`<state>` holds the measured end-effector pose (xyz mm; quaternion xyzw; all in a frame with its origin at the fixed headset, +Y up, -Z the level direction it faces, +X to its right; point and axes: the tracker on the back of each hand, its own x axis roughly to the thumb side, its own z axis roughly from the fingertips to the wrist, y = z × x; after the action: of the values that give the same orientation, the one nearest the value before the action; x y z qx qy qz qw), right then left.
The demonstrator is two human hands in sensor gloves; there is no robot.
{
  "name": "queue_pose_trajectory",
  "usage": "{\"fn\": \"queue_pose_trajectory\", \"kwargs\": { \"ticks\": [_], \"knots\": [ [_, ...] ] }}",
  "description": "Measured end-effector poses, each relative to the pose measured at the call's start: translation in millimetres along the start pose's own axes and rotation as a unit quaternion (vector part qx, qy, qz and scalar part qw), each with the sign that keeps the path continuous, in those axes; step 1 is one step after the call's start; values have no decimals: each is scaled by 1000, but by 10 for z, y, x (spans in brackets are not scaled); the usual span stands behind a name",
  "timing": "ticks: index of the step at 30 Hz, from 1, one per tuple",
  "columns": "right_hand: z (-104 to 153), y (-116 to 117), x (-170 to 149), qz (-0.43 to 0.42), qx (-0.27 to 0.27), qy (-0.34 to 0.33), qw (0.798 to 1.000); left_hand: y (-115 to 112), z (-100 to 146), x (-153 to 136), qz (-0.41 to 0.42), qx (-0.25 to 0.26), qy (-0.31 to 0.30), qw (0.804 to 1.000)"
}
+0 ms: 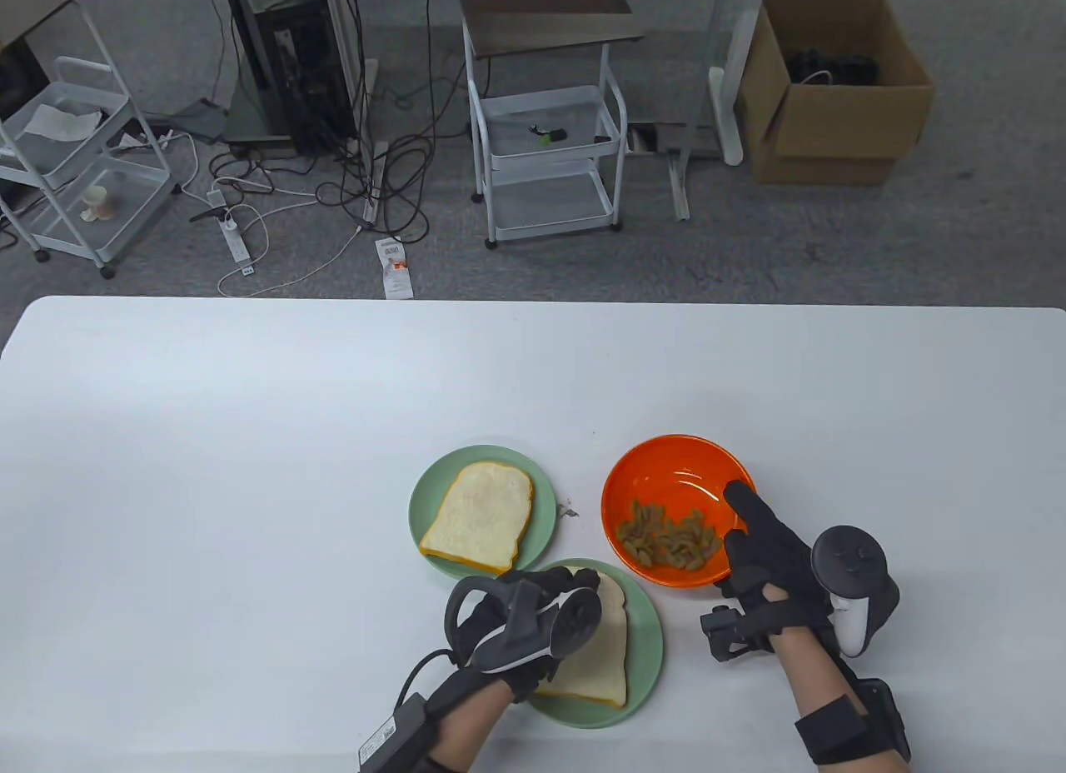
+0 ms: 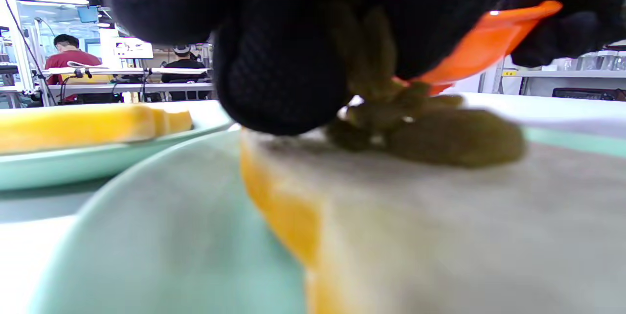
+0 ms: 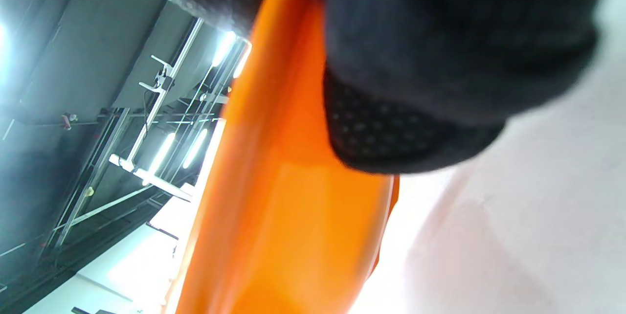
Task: Sprinkle raisins onto toast
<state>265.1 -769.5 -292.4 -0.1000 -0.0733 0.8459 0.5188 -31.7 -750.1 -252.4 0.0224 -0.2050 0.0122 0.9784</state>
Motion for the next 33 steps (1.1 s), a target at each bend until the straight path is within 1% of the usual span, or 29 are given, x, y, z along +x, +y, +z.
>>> {"fn": "queue_pose_trajectory", "kwargs": {
  "ticks": [9,13,15,17,20,23,25,27,30,31,33],
  "knots": [
    [-13,-51,-38,-14,-9,8,1000,-28,-48,-199,72,-6,15,997],
    [-26,-65,-51,-16,-9,11,1000,-38,-66,-234,100,-31,8,995],
    [-24,-65,-49,-16,-9,11,1000,-27,-62,-224,101,-45,2,994],
    [-24,-64,-46,-17,-7,10,1000,-10,-46,-191,93,-77,-1,993],
    [-24,-59,-48,-19,-4,8,1000,52,-4,-123,74,-92,-27,993],
    [-19,-51,-44,-21,0,5,1000,47,27,-33,101,-123,-54,986],
    [-18,-45,-43,-20,2,4,1000,14,55,69,99,-140,-69,983],
    [-17,-37,-44,-20,5,2,1000,-6,72,158,88,-134,-93,983],
    [-13,-30,-41,-21,7,1,1000,-4,78,198,127,-141,-116,975],
    [-11,-29,-40,-22,7,0,1000,28,75,156,134,-129,-111,976],
    [-11,-27,-39,-24,8,-1,1000,74,78,61,144,-77,-87,983]
  ]
}}
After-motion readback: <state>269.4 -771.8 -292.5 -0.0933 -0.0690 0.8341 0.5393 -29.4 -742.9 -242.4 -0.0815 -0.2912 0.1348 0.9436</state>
